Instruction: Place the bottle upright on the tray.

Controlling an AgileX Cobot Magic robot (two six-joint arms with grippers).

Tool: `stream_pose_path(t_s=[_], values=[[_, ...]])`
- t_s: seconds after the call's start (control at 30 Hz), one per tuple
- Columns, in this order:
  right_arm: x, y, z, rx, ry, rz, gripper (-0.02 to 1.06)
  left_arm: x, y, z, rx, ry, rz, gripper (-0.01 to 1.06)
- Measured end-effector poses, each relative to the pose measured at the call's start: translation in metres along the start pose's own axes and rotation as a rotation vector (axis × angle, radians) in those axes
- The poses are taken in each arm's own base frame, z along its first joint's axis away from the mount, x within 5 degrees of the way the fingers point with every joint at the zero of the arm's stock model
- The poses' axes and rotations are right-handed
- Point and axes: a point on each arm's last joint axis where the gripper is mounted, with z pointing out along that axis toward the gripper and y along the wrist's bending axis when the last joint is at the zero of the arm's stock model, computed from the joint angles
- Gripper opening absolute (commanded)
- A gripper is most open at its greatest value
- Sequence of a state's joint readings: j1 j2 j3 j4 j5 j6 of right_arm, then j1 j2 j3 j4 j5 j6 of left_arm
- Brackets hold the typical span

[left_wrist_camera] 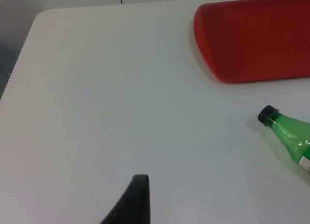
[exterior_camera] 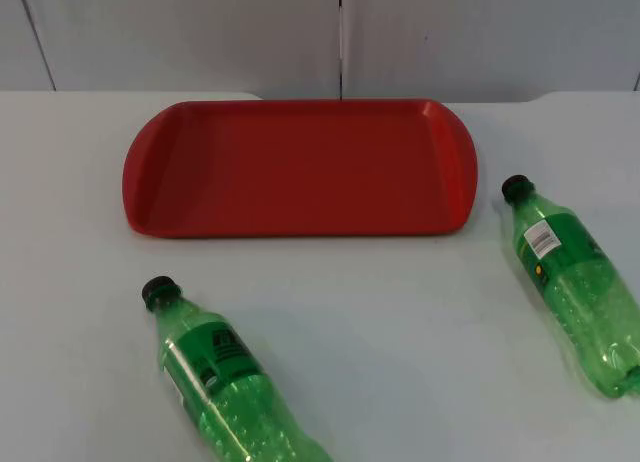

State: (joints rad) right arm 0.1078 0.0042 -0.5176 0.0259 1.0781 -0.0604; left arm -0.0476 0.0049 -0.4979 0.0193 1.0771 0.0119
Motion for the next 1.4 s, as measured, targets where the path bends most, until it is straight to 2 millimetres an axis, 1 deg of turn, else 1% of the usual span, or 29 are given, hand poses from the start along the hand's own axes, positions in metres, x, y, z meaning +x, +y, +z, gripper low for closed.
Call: stream_pose_path(t_s=[0.47, 0.73, 0.97, 1.13, 1.3, 1.4], values=[[0.0, 0.0, 0.0, 0.0, 0.0, 0.0, 1.05, 0.0, -0.004, 0.0, 0.046, 0.0, -0.048, 1.05], [0.0, 0.0, 0.0, 0.0, 0.0, 0.0, 1.05, -0.006, -0.008, 0.01, 0.084, 0.08, -0.085, 1.05], [0.0, 0.0, 0.0, 0.0, 0.0, 0.0, 1.05, -0.011, -0.011, 0.015, 0.119, 0.099, -0.109, 1.05], [0.0, 0.0, 0.0, 0.0, 0.0, 0.0, 1.05, -0.024, -0.012, 0.012, 0.131, 0.095, -0.117, 1.05], [0.0, 0.0, 0.0, 0.0, 0.0, 0.0, 1.05, -0.031, -0.012, 0.012, 0.131, 0.094, -0.117, 1.05], [0.0, 0.0, 0.0, 0.0, 0.0, 0.0, 1.05, -0.039, -0.012, 0.012, 0.13, 0.102, -0.119, 1.05]])
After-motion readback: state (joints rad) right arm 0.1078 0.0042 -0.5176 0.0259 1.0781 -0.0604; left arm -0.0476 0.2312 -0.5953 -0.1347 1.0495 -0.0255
